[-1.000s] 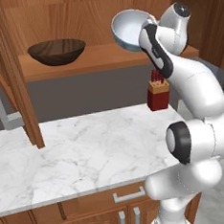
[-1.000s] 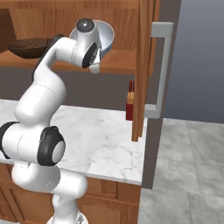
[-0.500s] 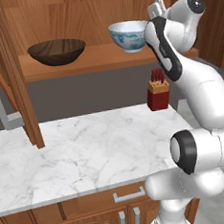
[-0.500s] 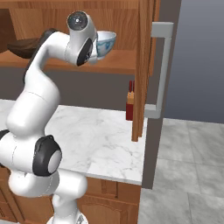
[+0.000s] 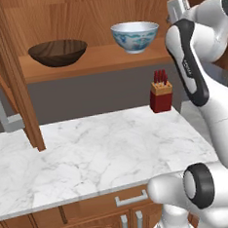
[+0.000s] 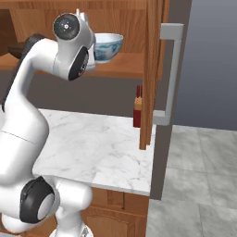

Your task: Open the cabinet. Pick the bowls from the counter and place them in the cabinet. Then close the cabinet.

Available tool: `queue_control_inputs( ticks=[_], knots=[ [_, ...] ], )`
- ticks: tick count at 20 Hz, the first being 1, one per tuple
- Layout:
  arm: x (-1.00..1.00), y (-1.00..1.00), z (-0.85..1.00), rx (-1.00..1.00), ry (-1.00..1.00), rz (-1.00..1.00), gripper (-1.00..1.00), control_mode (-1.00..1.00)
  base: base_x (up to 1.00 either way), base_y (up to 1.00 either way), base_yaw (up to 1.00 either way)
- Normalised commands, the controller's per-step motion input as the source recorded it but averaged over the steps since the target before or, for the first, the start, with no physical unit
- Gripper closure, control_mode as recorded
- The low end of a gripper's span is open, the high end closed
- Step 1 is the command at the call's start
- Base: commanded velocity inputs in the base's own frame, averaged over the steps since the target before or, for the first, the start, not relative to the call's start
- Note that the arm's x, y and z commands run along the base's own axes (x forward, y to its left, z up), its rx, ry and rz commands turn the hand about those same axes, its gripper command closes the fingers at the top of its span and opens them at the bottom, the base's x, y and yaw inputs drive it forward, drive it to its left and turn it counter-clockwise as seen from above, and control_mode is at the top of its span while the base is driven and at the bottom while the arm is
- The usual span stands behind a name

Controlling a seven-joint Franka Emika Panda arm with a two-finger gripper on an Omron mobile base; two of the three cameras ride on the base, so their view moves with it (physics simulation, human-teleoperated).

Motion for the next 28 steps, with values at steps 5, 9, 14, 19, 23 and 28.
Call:
queue_control_inputs(
  ticks=[5,9,14,19,23,28],
  knots=[
    [-1.00,-0.04,0.21,0.00,-0.01,0.00,-1.00,-1.00,0.00,0.00,0.00],
    [-1.00,-0.07,0.16,0.00,-0.01,0.00,-1.00,-1.00,0.00,0.00,0.00],
    [-0.82,0.06,-0.01,-0.01,-0.03,0.00,-1.00,-1.00,0.00,0.00,0.00],
    [-0.48,0.03,0.00,-0.01,-0.09,0.00,-1.00,-1.00,0.00,0.00,0.00],
    [-0.63,0.00,0.00,0.00,-0.10,0.00,-1.00,-1.00,0.00,0.00,0.00],
    [-0.82,0.00,0.00,0.00,-0.13,0.00,-1.00,-1.00,0.00,0.00,0.00]
  ],
)
